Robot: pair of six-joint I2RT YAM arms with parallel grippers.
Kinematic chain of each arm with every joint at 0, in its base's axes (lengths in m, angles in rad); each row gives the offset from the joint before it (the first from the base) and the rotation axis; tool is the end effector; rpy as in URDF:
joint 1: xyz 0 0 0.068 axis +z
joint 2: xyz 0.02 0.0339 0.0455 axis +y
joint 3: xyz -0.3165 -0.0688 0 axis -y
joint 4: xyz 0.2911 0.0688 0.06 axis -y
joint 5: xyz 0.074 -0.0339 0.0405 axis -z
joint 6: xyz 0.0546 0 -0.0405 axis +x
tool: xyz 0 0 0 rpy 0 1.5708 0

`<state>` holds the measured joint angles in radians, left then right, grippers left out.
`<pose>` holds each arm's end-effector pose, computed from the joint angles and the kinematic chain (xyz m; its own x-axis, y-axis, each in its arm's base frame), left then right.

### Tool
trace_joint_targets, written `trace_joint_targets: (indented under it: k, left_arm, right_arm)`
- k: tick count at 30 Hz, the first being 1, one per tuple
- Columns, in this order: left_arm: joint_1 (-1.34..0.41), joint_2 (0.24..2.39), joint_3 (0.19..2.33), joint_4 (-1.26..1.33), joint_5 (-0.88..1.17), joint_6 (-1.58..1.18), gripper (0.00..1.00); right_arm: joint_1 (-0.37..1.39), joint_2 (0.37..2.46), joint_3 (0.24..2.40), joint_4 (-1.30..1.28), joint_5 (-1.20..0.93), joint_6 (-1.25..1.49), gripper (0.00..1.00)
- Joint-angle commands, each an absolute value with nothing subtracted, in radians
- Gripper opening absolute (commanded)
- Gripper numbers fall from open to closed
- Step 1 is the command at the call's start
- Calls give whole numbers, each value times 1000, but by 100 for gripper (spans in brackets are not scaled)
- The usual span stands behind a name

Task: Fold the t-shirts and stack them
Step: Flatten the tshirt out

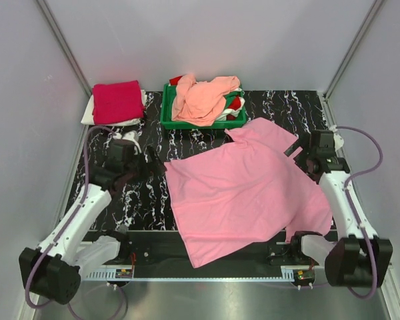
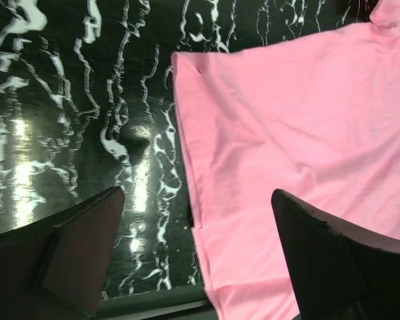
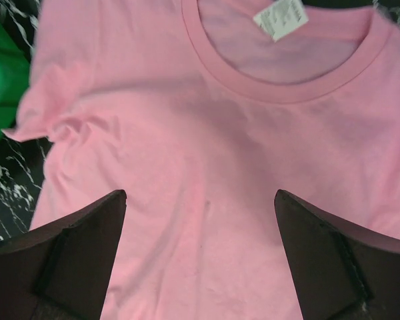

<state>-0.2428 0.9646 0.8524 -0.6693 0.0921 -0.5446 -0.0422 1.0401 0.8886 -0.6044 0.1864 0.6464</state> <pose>0.2189 -0.0594 0.3102 -0.7416 -0.3478 -0.5736 -0.0952 0.9010 -0.4232 0.2489 -0.0206 0.3143 -0.4410 0.6110 -0.6574 0.5534 0.7618 0.3368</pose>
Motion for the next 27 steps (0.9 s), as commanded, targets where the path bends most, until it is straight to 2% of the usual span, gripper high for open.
trace_joint_targets:
  k: [1,8,14,18,23,27]
  left_arm:
    - [-388,1021,789,-519,71,-682,99]
    - [-632,1291,758,-365,52,-810,99]
    - [-643,1613,914,-397,37,-766,99]
    - [-605,1767,1083,-530,18,-712,99]
    - [-453,1838,1111,-595,11,-635,99]
    - [-310,1853,1152,-663,14,-560,99]
  right_arm:
    - [-46,1187,886,-495,28,643,100]
    - [-44,1417,913,-526,-44,620,100]
    - [-44,1534,870,-499,-98,611,100]
    - [-41,1552,804,-444,-184,655,100]
    - [-6,1520,672,-347,-296,759,100]
    - [207,1476,572,-230,-344,972,100]
